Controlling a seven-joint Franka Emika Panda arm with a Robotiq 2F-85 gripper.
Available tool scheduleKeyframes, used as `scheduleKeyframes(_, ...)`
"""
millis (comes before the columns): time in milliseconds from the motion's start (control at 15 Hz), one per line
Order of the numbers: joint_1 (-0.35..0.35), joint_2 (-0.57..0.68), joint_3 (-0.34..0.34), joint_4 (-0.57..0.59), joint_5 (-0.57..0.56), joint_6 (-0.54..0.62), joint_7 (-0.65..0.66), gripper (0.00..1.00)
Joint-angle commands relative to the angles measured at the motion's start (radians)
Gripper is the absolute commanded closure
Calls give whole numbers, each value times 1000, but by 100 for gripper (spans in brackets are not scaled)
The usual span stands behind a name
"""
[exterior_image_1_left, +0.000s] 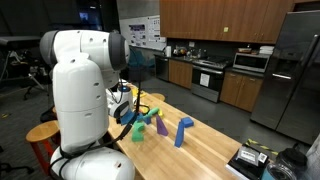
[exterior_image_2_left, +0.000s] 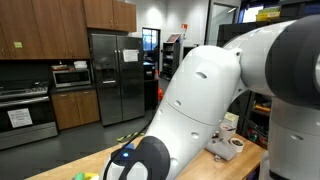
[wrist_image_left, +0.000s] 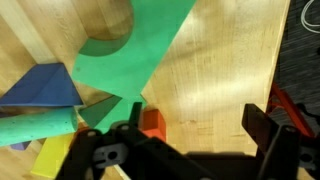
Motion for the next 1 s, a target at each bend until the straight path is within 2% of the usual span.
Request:
scheduleKeyframes(0,-100,22,68,50,84,-70,-127,0)
scheduleKeyframes(467,-203,38,75,66,156,-148,-282,0)
scheduleKeyframes(933,-223,74,79,70,151,-142,-283,0)
